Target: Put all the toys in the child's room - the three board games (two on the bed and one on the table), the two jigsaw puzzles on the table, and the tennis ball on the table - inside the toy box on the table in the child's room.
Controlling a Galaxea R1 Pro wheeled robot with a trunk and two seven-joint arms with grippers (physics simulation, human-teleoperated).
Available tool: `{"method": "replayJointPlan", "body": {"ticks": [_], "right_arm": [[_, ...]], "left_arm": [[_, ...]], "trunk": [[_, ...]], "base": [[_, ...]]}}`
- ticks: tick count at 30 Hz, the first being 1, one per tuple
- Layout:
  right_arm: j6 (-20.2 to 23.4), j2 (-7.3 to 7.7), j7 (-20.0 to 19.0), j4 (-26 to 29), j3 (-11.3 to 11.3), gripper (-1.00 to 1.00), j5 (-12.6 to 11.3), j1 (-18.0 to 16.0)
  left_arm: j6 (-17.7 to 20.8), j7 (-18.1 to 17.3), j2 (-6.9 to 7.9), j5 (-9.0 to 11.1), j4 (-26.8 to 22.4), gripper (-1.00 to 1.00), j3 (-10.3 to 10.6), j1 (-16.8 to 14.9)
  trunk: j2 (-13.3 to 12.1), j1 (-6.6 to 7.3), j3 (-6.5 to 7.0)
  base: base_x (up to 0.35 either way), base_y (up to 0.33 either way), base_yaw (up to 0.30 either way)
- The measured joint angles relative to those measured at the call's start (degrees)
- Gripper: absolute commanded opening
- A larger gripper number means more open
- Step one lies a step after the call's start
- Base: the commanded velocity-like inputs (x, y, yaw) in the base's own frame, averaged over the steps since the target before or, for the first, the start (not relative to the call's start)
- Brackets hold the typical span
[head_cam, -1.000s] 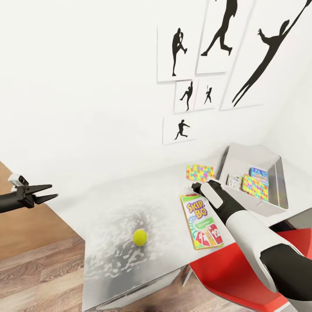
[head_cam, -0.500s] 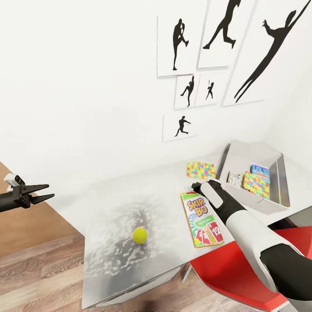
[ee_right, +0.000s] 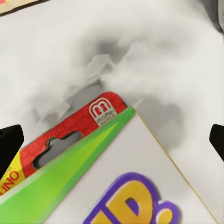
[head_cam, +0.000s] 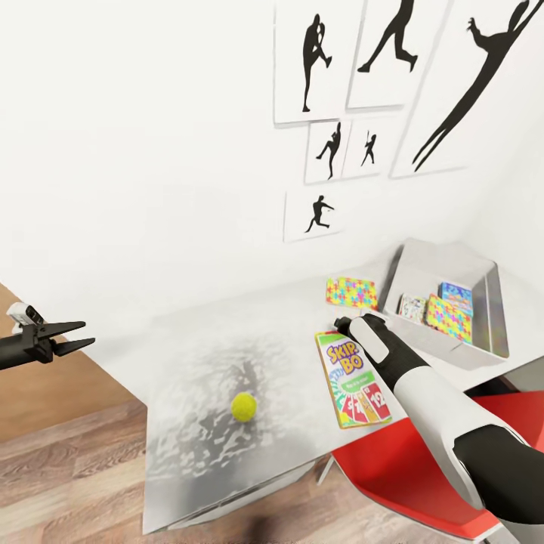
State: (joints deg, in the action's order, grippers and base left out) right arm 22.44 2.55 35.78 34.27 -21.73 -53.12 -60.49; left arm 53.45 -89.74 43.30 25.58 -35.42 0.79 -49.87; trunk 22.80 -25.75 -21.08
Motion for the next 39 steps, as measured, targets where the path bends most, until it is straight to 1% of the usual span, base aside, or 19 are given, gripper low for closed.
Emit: {"method": "replayJointPlan", "body": {"ticks": [29, 33, 39], "right_arm": [[-0.5, -0.11, 0.0, 0.4, 0.1, 1.0, -0.1, -0.1], [-0.7, -0.11, -0.1, 0.5, 0.2, 1.0, 0.3, -0.1], [-0.5, -0.01, 0.0, 0.4, 0.1, 1.0, -0.1, -0.1]], "left_arm": [[0.0, 0.0, 0.0, -0.1, 0.0, 1.0, 0.0, 0.0], [0.0, 0.0, -0.01, -0.1, 0.0, 1.0, 0.0, 0.0], [0.0, 0.0, 0.0, -0.1, 0.0, 1.0, 0.0, 0.0]], "trunk": [[0.0, 0.0, -2.72], [0.0, 0.01, -3.07], [0.0, 0.0, -3.26]], "base": [[0.0, 0.0, 0.0], [0.0, 0.0, 0.0], [0.0, 0.0, 0.0]]}}
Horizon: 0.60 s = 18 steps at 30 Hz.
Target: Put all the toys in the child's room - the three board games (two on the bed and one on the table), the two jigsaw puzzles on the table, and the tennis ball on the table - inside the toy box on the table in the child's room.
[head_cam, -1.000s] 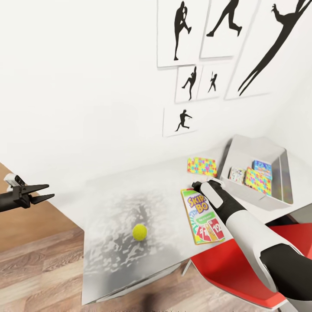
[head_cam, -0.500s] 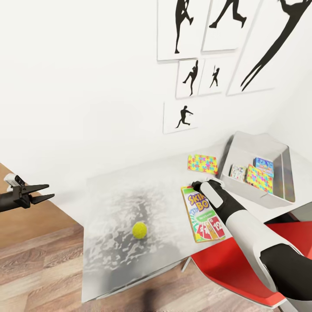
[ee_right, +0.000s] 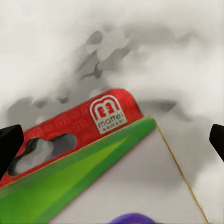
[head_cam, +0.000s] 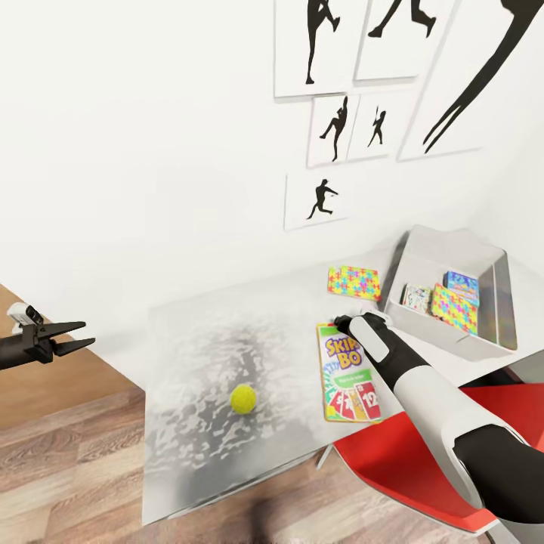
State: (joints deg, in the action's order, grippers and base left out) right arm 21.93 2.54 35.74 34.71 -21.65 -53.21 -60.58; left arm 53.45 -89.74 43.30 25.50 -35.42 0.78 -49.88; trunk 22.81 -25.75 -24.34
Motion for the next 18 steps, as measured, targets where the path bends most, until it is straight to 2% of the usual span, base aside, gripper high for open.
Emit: {"method": "replayJointPlan", "body": {"ticks": [18], "right_arm": [[0.0, -0.05, 0.0, 0.0, 0.0, 1.0, 0.2, 0.1]], "left_arm": [[0.0, 0.0, 0.0, 0.0, 0.0, 1.0, 0.0, 0.0]], "trunk": [[0.0, 0.0, -0.01]], "base": [[-0.069, 0.014, 0.0]]}}
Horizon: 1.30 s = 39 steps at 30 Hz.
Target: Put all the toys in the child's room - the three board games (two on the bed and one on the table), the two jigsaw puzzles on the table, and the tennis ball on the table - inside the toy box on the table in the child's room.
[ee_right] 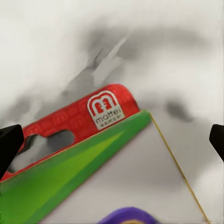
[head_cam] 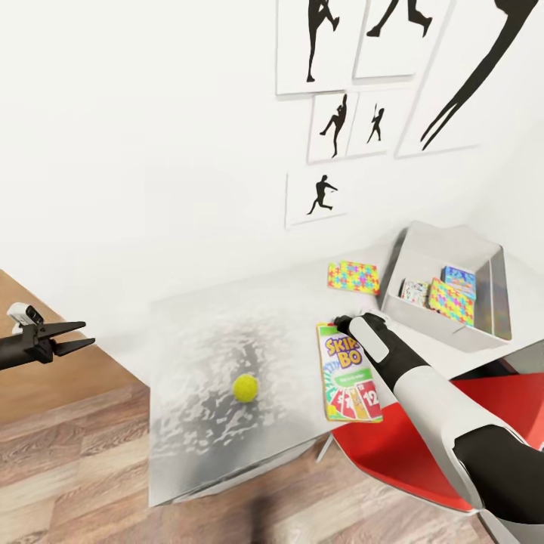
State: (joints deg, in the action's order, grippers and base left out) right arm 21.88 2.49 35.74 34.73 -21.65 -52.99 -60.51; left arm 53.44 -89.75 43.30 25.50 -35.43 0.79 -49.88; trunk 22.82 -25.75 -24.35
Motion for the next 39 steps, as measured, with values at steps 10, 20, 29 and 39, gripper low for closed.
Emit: {"method": "replayJointPlan", "body": {"ticks": [10, 20, 29, 39], "right_arm": [[0.0, -0.09, 0.0, -0.2, 0.0, 1.0, 0.1, 0.0], [0.1, -0.12, 0.0, -0.4, 0.0, 1.0, 0.1, 0.0], [0.2, -0.12, 0.5, -0.4, 0.0, 1.0, 0.2, 0.0], [0.4, -0.12, 0.6, -0.5, 0.0, 1.0, 0.0, -0.1]], "left_arm": [[0.0, 0.0, 0.0, 0.0, 0.0, 1.0, 0.0, 0.0], [0.0, 0.0, 0.0, 0.0, 0.0, 1.0, 0.0, 0.0], [0.0, 0.0, 0.0, 0.0, 0.0, 1.0, 0.0, 0.0], [0.0, 0.0, 0.0, 0.0, 0.0, 1.0, 0.0, 0.0]], "trunk": [[0.0, 0.0, 0.0], [0.0, 0.0, 0.0], [0.0, 0.0, 0.0], [0.0, 0.0, 0.0]], "base": [[-0.014, 0.098, 0.0], [-0.049, 0.053, 0.0], [-0.08, 0.047, 0.0], [-0.063, 0.039, 0.0]]}}
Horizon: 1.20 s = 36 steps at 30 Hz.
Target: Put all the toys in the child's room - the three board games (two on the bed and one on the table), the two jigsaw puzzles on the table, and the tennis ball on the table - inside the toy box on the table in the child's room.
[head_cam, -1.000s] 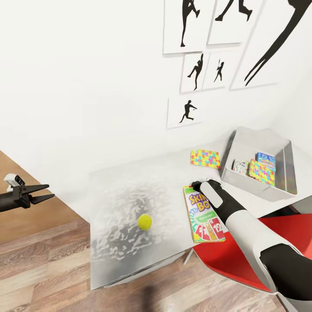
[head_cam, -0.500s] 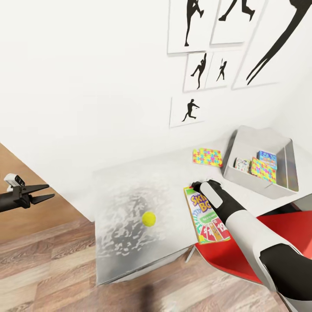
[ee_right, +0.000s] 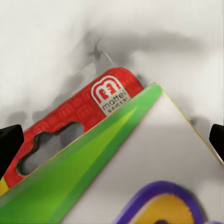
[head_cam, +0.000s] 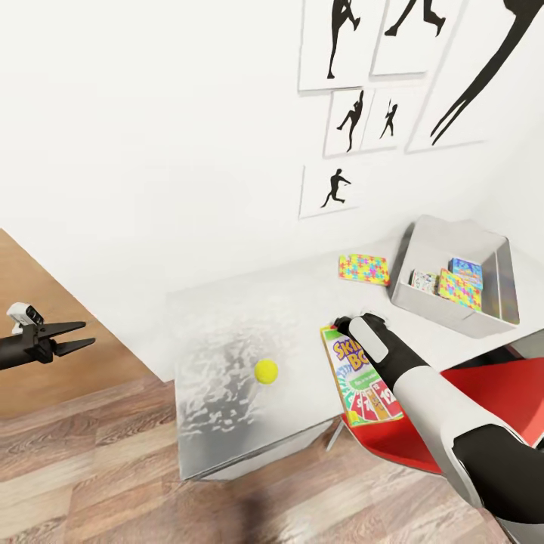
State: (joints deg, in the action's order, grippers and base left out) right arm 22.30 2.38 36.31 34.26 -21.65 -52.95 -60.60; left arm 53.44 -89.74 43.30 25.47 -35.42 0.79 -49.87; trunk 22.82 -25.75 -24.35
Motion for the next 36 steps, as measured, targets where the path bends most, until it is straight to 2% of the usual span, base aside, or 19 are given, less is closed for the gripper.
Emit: {"method": "replayJointPlan", "body": {"ticks": [19, 31, 36], "right_arm": [[0.0, 0.03, 0.0, 0.0, 0.0, 1.0, 0.0, 0.0], [-0.3, 0.13, -0.3, 0.5, 0.1, 1.0, -0.4, 0.0], [-0.4, 0.19, 0.1, 2.3, 0.1, 1.0, -0.3, -0.1]], "left_arm": [[0.0, 0.0, 0.0, 0.0, 0.0, 1.0, 0.0, 0.0], [0.0, 0.0, 0.0, -0.1, 0.0, 1.0, 0.0, 0.0], [0.0, 0.0, 0.0, -0.1, 0.0, 1.0, 0.0, 0.0]], "trunk": [[0.0, -0.01, 0.0], [0.0, 0.0, -0.01], [0.0, 0.0, -0.01]], "base": [[-0.09, 0.046, 0.0], [-0.008, 0.005, 0.0], [0.0, 0.0, 0.0]]}}
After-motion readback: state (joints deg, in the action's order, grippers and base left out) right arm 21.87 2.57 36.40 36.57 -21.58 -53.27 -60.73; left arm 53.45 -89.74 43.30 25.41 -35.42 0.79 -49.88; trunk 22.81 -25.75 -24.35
